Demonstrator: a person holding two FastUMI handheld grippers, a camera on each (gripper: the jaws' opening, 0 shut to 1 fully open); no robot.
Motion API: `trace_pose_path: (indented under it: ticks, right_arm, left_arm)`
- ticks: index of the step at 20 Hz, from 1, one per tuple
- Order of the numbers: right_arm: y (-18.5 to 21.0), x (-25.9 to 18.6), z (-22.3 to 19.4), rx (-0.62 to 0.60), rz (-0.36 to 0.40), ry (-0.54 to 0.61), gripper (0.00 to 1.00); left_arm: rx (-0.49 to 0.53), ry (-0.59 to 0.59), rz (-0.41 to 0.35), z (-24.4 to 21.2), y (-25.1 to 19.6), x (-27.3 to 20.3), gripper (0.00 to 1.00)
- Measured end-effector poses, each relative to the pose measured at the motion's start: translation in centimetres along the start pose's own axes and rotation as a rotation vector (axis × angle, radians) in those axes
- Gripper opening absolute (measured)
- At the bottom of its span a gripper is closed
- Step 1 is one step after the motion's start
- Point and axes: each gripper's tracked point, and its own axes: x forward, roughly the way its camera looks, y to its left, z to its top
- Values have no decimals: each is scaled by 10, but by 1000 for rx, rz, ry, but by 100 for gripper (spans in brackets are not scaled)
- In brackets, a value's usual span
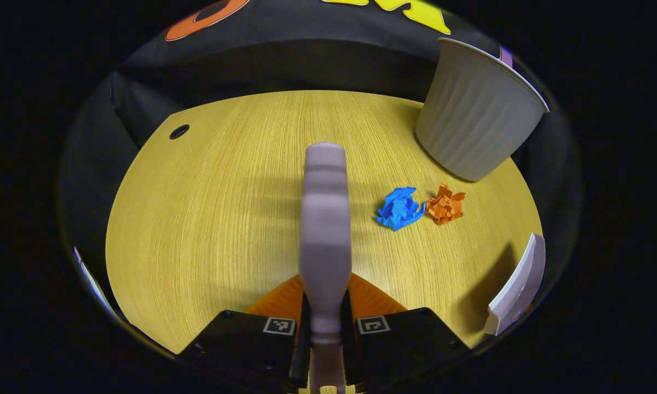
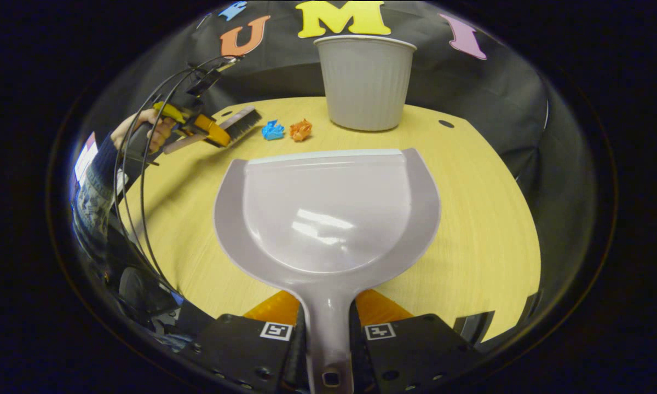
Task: Pick up the small broom and dustpan from the desktop, sweep the trash into the dustpan with the broom, and then empty the trash into the garbage bin.
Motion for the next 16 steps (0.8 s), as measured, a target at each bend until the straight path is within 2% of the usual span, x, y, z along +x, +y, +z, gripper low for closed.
trace_pose_path:
  ticks: [4, 8, 16]
  right_arm:
    - [0, 6, 9, -19, -16, 25, 33]
    - [0, 12, 10, -17, -17, 53, 33]
    - [-16, 15, 5, 7, -51, 83, 33]
  left_arm:
    - [77, 27, -57, 34, -23, 13, 27]
    - [179, 56, -141, 65, -73, 12, 27]
    - [291, 86, -220, 147, -160, -1, 27]
